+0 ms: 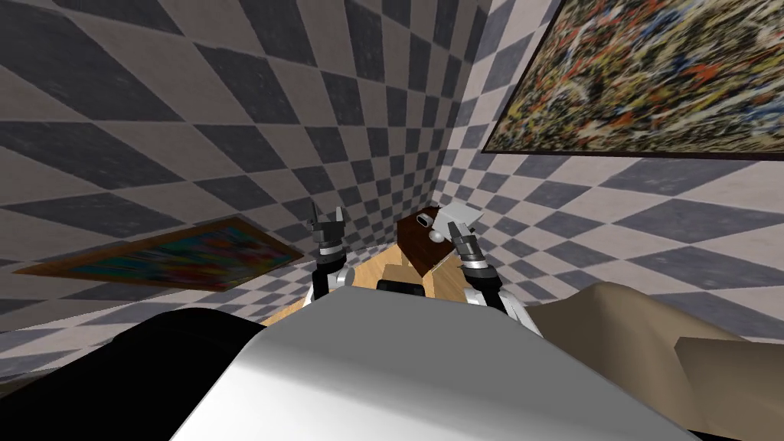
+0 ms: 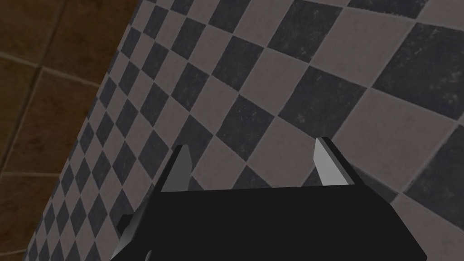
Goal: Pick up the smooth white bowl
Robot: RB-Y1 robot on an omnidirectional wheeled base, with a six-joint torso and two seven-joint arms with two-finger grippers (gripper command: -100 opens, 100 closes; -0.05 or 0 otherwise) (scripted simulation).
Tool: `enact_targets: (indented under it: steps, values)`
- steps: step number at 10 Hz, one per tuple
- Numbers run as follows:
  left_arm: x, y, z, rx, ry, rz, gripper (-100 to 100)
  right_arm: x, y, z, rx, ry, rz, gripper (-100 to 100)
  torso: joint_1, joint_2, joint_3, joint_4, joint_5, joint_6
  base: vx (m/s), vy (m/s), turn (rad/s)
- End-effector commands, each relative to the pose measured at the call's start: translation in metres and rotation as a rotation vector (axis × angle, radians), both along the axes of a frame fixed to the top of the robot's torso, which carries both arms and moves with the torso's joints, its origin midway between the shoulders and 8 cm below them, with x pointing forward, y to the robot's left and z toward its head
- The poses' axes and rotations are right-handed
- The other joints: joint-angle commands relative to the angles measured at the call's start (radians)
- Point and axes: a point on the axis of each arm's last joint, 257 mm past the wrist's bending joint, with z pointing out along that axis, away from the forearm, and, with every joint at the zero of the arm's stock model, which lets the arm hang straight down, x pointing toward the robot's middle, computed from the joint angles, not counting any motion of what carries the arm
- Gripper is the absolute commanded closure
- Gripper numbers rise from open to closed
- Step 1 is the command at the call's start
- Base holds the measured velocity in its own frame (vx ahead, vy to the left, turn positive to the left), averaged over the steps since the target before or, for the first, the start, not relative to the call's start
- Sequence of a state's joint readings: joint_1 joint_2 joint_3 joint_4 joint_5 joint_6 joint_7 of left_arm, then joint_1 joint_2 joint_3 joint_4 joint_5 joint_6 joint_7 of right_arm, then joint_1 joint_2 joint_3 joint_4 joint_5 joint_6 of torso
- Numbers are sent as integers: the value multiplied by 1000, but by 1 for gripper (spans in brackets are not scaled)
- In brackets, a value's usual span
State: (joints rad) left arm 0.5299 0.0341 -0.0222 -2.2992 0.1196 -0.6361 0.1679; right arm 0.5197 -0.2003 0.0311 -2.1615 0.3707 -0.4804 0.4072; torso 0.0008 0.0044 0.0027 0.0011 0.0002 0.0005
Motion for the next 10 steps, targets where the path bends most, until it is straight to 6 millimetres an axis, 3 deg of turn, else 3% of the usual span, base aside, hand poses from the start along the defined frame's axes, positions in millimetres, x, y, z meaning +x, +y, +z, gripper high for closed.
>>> enact_targets:
  steps: [1, 2, 3, 4, 5, 7, 8, 9, 10]
  values:
    - [0, 0, 0, 0, 0, 0, 0, 10, -8, -27, -111, 53, -47, -100, 0, 0, 0, 0, 0, 0, -61, 36, 220]
    - [0, 0, 0, 0, 0, 0, 0, 14, -15, -47, -174, 98, -78, -100, 0, 0, 0, 0, 0, -1, -73, 35, 366]
    - [0, 0, 0, 0, 0, 0, 0, 15, -14, -52, -204, 102, -85, -100, 0, 1, 0, 0, 0, -1, -52, 30, 129]
    - [0, 0, 0, 0, 0, 0, 0, 18, -22, -75, -289, 149, -120, -100, -1, 0, 0, 0, 0, 0, -45, 38, 256]
    - [0, 0, 0, 0, 0, 0, 0, 18, -22, -78, -299, 153, -121, -100, 0, -1, -1, 0, 0, -1, -40, 24, 118]
    - [0, 0, 0, 0, 0, 0, 0, 21, -42, -129, -466, 256, -180, -100, -1, -1, -1, 0, 0, 0, -45, 31, 316]
    - [0, 0, 0, 0, 0, 0, 0, 21, -41, -132, -495, 257, -183, -100, -1, -1, -1, 0, 0, -1, -31, 17, 153]
    - [0, 0, 0, 0, 0, 0, 0, 19, -54, -160, -583, 312, -209, -100, -2, -2, -1, 0, 0, 0, -26, 13, 236]
    - [0, 0, 0, 0, 0, 0, 0, 19, -53, -160, -595, 311, -209, -100, -2, -2, -1, 0, -1, 0, -18, 7, 144]
